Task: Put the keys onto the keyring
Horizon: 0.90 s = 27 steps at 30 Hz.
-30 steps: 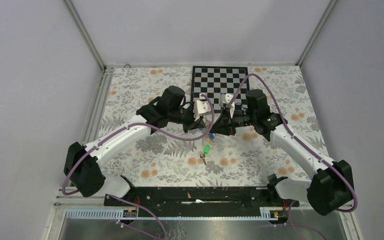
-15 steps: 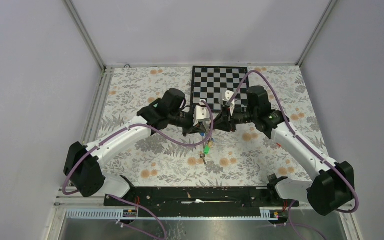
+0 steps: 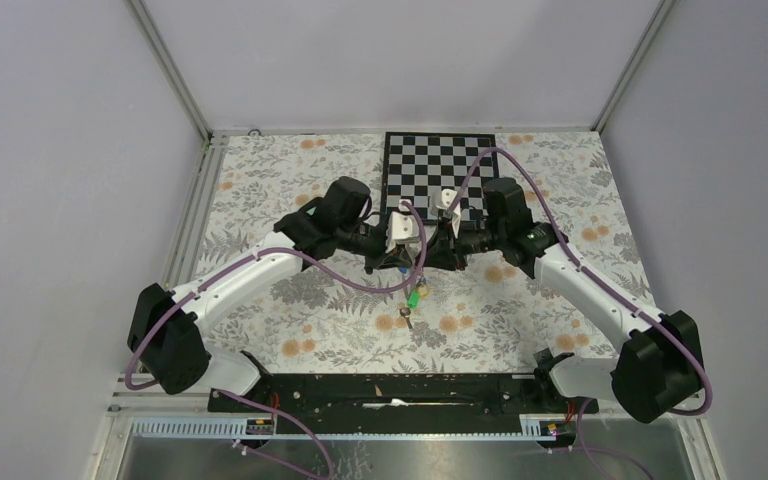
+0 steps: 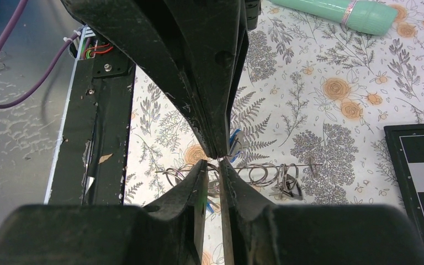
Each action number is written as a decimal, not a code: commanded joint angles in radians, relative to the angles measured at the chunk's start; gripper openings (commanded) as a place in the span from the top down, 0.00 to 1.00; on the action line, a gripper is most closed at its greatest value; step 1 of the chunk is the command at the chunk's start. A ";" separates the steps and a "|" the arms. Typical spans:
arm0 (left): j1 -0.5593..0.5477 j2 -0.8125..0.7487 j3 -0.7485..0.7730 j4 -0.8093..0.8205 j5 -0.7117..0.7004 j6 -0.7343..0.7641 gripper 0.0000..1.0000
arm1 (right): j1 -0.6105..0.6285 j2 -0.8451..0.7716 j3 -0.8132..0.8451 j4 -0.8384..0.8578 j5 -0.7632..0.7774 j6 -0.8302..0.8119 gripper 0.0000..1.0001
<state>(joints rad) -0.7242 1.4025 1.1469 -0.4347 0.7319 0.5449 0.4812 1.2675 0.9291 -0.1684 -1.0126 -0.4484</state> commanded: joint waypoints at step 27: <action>0.003 -0.042 -0.008 0.040 0.071 0.045 1.00 | 0.039 0.018 -0.065 0.110 -0.009 0.036 0.81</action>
<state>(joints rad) -0.7242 1.4025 1.1347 -0.4744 0.7380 0.5529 0.5049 1.2915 0.8948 -0.1368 -1.0107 -0.4461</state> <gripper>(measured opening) 0.009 0.196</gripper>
